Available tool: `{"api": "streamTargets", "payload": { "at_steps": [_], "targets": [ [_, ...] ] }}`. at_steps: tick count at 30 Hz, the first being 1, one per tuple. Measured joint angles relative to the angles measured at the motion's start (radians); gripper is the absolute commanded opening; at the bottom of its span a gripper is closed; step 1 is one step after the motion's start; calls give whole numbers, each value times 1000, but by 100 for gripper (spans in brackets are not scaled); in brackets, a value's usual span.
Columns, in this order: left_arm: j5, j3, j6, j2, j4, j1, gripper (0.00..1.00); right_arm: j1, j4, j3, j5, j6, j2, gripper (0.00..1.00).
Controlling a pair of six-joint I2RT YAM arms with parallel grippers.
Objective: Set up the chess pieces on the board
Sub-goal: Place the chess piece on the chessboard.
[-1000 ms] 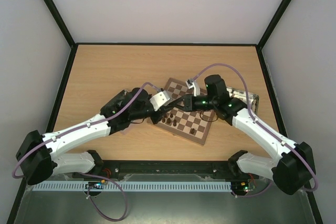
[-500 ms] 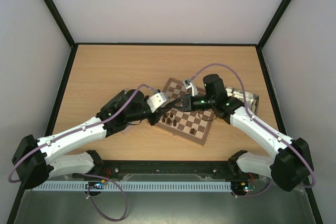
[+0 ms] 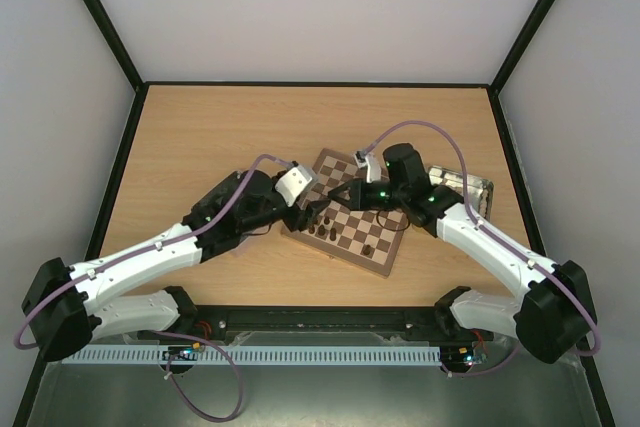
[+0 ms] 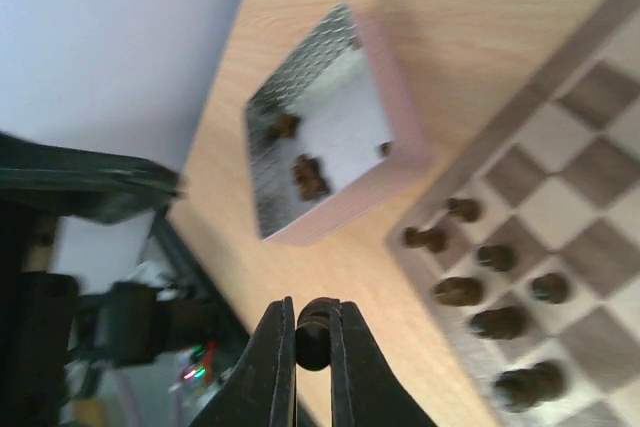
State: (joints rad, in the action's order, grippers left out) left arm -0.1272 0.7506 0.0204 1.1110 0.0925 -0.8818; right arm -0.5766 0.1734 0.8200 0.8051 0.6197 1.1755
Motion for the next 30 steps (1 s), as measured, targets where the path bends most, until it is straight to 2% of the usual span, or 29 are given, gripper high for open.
{"api": "streamTargets", "payload": {
  "at_steps": [3, 8, 15, 21, 30],
  "targets": [
    [72, -2, -55, -3, 7, 2, 78, -2, 41, 0, -154, -29, 1, 2],
    [182, -11, -185, -23, -3, 38, 80, -14, 87, 0, -435, -82, 34, 2],
    [237, -11, -415, -17, -52, 165, 80, -111, 97, 0, -658, -116, 118, 2],
    [246, -27, -541, -15, -79, 243, 80, -168, 98, -19, -700, -142, 181, 2],
    [246, -34, -583, -8, -92, 257, 80, -189, 87, -34, -632, -165, 274, 2]
  ]
}}
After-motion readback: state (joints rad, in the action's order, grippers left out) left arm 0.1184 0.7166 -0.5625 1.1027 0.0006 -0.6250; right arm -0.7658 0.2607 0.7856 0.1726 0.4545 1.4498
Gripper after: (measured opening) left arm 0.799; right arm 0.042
